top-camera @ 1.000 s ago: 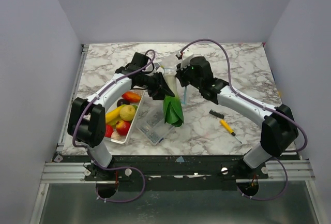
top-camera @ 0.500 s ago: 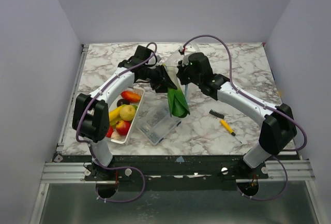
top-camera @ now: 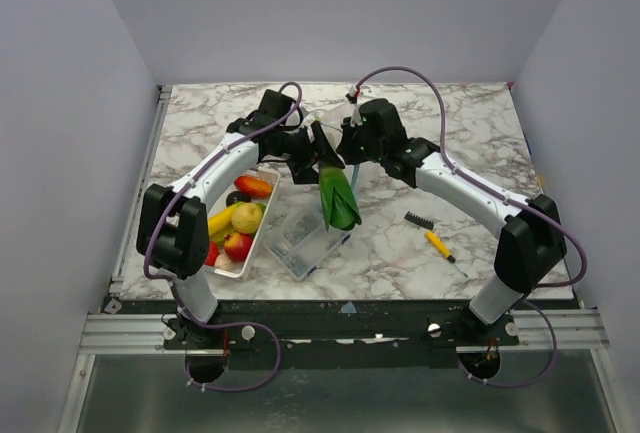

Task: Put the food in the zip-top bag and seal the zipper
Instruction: Place the fake vegetable in the zipper food storage bag.

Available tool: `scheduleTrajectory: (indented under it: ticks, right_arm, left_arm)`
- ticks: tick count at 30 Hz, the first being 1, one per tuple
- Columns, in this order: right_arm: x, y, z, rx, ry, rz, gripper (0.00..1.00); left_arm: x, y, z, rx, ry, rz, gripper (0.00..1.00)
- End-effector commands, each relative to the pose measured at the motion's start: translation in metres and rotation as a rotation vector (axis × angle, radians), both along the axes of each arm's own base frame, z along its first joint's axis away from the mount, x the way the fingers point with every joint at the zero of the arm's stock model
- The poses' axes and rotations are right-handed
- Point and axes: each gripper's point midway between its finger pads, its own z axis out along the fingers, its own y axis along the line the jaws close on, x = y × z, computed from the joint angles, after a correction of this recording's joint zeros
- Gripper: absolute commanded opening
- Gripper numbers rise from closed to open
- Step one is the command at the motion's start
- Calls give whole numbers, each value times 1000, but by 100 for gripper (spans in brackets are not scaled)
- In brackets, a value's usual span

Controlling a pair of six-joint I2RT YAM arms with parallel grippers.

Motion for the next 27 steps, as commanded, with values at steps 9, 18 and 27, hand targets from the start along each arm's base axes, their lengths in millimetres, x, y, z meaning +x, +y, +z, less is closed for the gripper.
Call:
scheduleTrajectory:
  ticks: [9,18,27]
  right_arm:
    - [9,-16,-24,21,207,-112,1]
    - [23,-22,-33,21,330,-90,1]
    - [46,-38,-28,54,406,-84,1]
  left_arm:
    - [18,4,19,16,-151,112,28]
    - [28,-1,35,-17,-167,144,68]
    - [17,0,48,17,-277,76,73]
